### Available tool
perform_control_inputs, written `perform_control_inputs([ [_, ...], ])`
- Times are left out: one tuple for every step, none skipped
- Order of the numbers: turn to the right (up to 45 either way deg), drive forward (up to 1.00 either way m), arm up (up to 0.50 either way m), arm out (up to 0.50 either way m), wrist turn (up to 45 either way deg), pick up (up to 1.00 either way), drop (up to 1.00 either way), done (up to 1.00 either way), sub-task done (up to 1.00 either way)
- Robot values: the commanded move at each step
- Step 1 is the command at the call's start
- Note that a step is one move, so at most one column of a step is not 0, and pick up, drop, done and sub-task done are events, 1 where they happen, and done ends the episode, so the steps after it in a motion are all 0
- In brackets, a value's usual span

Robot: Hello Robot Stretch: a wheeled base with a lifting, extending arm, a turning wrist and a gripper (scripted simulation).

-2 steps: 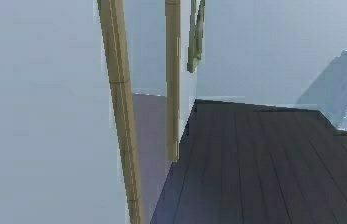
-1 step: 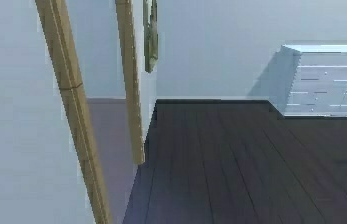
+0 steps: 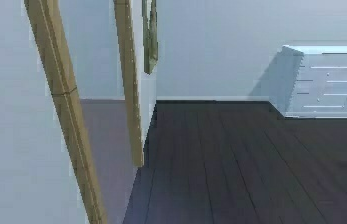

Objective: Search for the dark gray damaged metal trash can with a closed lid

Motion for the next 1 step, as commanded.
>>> perform_control_inputs([
  [0.0,0.9,0.0,0.0,0.0,0.0,0.0,0.0,0.0],
])
